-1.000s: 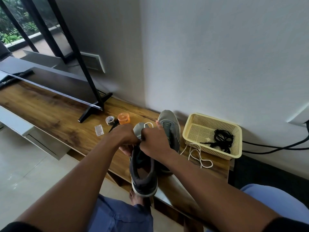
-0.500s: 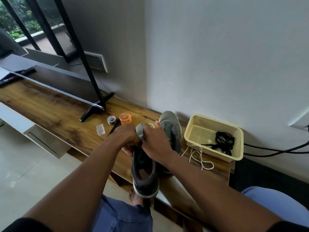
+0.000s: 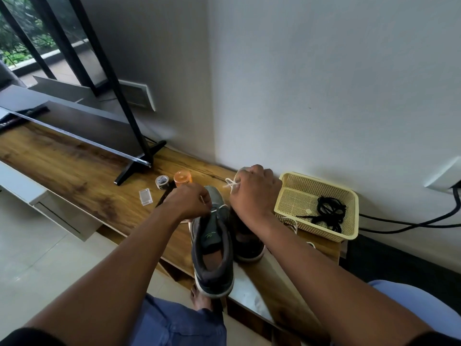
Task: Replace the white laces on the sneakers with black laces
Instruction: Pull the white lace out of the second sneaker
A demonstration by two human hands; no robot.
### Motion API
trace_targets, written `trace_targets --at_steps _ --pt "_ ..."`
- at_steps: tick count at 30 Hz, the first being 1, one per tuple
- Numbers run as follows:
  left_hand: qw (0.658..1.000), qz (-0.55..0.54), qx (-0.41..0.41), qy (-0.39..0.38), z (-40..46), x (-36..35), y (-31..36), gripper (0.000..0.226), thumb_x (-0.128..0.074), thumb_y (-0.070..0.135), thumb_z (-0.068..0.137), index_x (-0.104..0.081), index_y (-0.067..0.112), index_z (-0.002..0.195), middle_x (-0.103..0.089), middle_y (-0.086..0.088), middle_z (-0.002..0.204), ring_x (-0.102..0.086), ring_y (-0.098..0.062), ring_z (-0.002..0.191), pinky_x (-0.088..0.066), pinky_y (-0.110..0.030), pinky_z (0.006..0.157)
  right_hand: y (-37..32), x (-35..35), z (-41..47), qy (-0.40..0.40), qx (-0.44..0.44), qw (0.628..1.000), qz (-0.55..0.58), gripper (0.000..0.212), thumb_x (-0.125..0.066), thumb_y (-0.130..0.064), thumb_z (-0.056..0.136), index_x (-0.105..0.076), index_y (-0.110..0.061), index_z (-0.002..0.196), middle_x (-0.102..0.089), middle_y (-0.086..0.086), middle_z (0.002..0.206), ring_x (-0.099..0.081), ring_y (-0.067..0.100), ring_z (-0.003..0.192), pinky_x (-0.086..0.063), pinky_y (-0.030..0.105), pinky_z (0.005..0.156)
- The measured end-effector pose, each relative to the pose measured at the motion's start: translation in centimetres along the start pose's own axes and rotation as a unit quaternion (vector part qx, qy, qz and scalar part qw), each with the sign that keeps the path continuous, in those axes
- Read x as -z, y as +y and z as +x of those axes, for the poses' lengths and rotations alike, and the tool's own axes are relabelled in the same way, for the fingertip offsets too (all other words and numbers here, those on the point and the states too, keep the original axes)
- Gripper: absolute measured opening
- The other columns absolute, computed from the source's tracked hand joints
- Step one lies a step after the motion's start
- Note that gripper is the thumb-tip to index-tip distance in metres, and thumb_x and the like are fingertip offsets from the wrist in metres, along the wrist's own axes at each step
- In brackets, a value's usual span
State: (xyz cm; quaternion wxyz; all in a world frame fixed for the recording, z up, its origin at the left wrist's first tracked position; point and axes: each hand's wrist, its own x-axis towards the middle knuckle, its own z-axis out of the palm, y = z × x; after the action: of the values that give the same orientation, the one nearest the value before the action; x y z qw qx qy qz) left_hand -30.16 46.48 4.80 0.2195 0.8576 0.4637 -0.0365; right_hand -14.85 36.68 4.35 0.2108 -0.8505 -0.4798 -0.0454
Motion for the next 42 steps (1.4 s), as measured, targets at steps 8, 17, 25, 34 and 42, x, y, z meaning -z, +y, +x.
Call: trace_targets --at_steps 8,17,25,34,42 --pt "0.998 0.061 -0.022 0.026 0.2 -0.6 1.1 0.014 -0.078 0.032 0.087 -0.077 0.029 0.101 -0.070 0.005 0.103 -0.068 -0.016 0.094 -0.061 -0.036 0.080 -1.1 0.9 -1.1 -0.085 0.117 0.989 -0.019 0.032 -0.051 -0.049 0.088 -0.066 -0.021 0.082 -0.058 -0.003 0.069 -0.063 0.025 0.073 -0.035 0.030 0.060" --pt "0.998 0.054 -0.018 0.023 0.0 -0.9 1.4 0.011 -0.077 0.027 0.086 -0.070 0.029 0.078 -0.069 0.004 0.088 -0.069 -0.016 0.084 -0.062 -0.037 0.077 -2.4 0.8 -3.8 -0.162 0.216 0.958 -0.097 0.034 -0.068 -0.042 0.078 -0.040 -0.025 0.065 -0.033 -0.007 0.059 -0.051 0.024 0.064 -0.043 0.037 0.072" --pt "0.996 0.039 0.051 0.067 0.3 -0.4 0.5 0.018 -0.073 0.031 0.087 -0.065 0.016 0.080 -0.070 -0.004 0.078 -0.068 -0.017 0.070 -0.054 -0.030 0.055 -2.5 -0.1 -4.7 -0.134 0.191 0.967 -0.104 0.033 -0.068 -0.025 0.075 -0.039 -0.024 0.061 -0.036 -0.006 0.059 -0.042 0.023 0.060 -0.034 0.037 0.072" --pt "0.999 -0.005 0.019 0.032 0.5 0.0 -0.6 0.012 -0.075 0.025 0.083 -0.068 0.033 0.089 -0.070 0.006 0.098 -0.067 -0.017 0.092 -0.058 -0.035 0.079 -2.6 -0.2 -4.7 -0.116 0.183 0.970 -0.105 0.027 -0.071 -0.028 0.076 -0.046 -0.025 0.066 -0.036 -0.005 0.058 -0.041 0.023 0.057 -0.029 0.038 0.070" --pt "0.999 -0.005 -0.032 -0.023 0.5 -0.4 0.2 0.018 -0.078 0.023 0.079 -0.070 0.036 0.089 -0.064 0.015 0.094 -0.063 -0.005 0.086 -0.060 -0.030 0.075 -2.6 0.0 -4.8 -0.111 0.181 0.972 -0.098 0.031 -0.071 -0.026 0.077 -0.043 -0.025 0.066 -0.032 -0.004 0.057 -0.047 0.025 0.058 -0.031 0.038 0.070"
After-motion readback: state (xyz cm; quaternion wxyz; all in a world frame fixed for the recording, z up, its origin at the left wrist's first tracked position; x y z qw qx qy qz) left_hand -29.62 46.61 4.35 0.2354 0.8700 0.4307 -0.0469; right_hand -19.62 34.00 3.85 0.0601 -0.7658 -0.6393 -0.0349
